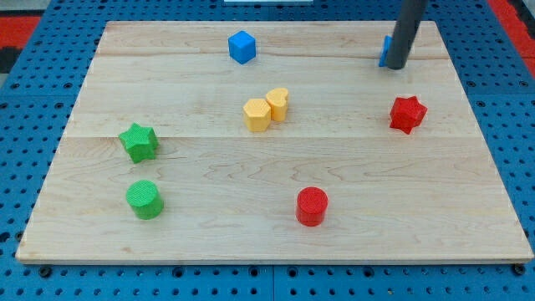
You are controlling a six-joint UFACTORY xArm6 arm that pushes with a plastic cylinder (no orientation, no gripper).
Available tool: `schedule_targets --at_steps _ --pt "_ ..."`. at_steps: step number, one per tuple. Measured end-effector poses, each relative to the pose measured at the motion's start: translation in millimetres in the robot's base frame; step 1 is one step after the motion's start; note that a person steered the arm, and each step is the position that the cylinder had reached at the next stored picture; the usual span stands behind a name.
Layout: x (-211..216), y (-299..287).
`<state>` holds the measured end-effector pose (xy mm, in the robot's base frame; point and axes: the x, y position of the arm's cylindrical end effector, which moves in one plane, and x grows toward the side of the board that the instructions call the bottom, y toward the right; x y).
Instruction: Push the blue cube to the top of the yellow heart
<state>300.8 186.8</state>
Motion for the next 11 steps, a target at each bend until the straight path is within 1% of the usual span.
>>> schedule_targets --at_steps 1,2,4,5,6,7,8,9,10,11 --pt "-32.1 -14.2" --pt "-44.0 -8.6" --pt "6.5 -31.6" --pt "7.1 -62.7" --pt "7.4 -125.7" --pt "8.4 -201.4" --pt "-11.8 -284.7" --pt "-57.7 -282.1" --pt "-65.6 -188.4" --pt "-65.3 -116.0"
